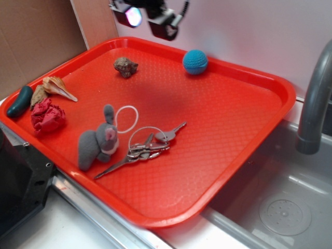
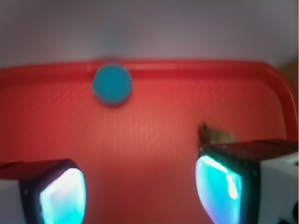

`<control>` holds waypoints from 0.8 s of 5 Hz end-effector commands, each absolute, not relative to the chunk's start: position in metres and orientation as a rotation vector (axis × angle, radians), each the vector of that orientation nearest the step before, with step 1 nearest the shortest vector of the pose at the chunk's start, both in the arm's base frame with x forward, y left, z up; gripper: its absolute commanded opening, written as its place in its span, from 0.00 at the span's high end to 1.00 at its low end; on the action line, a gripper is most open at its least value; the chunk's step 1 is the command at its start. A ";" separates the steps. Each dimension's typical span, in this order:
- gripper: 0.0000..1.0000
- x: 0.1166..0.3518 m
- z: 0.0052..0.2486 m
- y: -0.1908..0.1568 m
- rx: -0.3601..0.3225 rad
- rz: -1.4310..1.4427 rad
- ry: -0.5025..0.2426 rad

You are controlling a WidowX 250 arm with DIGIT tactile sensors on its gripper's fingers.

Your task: Grab the blue ball.

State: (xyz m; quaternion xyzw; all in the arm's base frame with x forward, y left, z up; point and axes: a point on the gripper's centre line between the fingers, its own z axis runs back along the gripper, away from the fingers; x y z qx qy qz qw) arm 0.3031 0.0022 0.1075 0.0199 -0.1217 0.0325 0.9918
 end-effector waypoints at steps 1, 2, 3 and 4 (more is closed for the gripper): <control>0.00 0.337 0.083 -0.007 0.064 0.020 -0.260; 0.00 0.342 0.069 -0.010 0.016 0.012 -0.269; 0.00 0.353 0.055 -0.019 0.025 0.007 -0.282; 0.00 0.363 0.048 -0.025 0.037 0.001 -0.280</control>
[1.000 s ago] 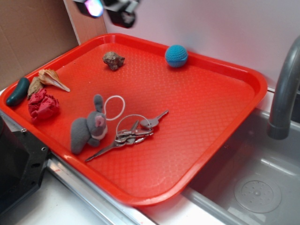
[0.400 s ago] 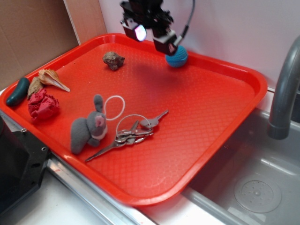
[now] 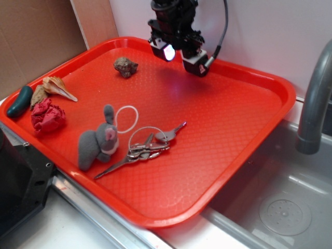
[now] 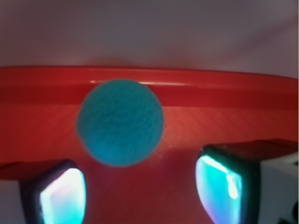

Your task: Grab the blue ball.

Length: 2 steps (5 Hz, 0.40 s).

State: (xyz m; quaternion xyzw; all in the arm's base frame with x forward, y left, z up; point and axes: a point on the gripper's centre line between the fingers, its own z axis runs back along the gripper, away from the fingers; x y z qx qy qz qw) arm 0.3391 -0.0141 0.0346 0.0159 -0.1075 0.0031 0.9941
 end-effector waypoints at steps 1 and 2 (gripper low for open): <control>1.00 0.367 0.043 -0.028 0.035 0.016 -0.281; 1.00 0.364 0.047 -0.025 0.021 0.020 -0.279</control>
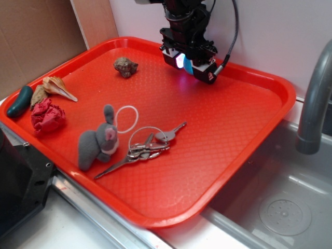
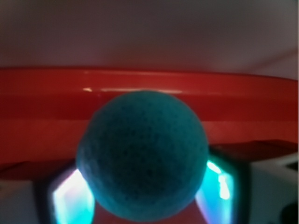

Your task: Grab the blue ball.

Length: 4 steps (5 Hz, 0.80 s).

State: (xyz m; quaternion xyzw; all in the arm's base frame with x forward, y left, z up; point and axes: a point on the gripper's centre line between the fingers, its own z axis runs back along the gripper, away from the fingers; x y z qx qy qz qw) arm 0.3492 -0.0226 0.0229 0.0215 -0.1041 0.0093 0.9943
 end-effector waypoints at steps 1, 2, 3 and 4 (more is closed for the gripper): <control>1.00 0.351 0.068 -0.017 0.009 0.023 -0.313; 1.00 0.324 0.116 0.000 -0.008 0.009 -0.309; 1.00 0.288 0.149 0.017 -0.004 0.047 -0.158; 1.00 0.260 0.165 0.036 -0.028 0.092 0.023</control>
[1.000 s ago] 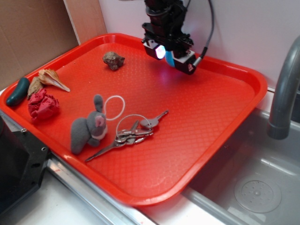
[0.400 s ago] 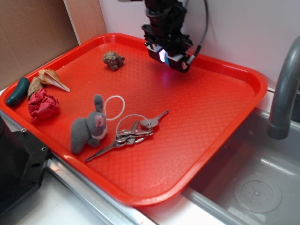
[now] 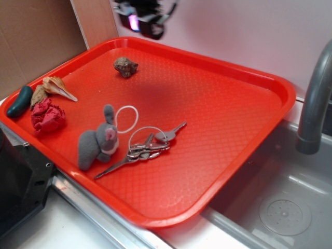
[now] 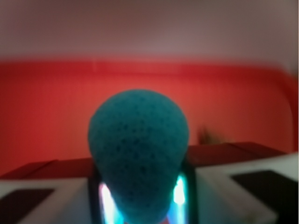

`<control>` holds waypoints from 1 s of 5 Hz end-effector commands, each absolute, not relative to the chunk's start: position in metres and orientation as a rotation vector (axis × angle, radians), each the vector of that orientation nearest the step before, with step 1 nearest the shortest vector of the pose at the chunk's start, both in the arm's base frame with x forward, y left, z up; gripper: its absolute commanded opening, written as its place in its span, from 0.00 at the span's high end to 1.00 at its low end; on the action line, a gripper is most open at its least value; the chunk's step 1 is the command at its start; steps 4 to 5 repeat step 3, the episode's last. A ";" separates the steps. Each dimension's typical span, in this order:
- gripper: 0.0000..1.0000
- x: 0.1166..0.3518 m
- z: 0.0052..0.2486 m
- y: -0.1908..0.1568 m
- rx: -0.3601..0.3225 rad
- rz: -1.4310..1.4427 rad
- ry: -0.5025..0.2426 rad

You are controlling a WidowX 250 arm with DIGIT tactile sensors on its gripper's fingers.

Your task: Grab the blue ball.

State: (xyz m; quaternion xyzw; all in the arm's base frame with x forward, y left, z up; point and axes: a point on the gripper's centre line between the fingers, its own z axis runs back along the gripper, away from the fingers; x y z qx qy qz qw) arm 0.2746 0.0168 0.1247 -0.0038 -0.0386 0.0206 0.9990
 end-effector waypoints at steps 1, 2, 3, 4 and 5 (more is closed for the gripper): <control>1.00 0.230 0.196 0.046 -0.001 0.120 0.001; 1.00 0.211 0.224 0.044 0.001 0.126 -0.050; 1.00 0.207 0.222 0.038 0.026 0.138 -0.032; 1.00 0.207 0.222 0.038 0.026 0.138 -0.032; 1.00 0.207 0.222 0.038 0.026 0.138 -0.032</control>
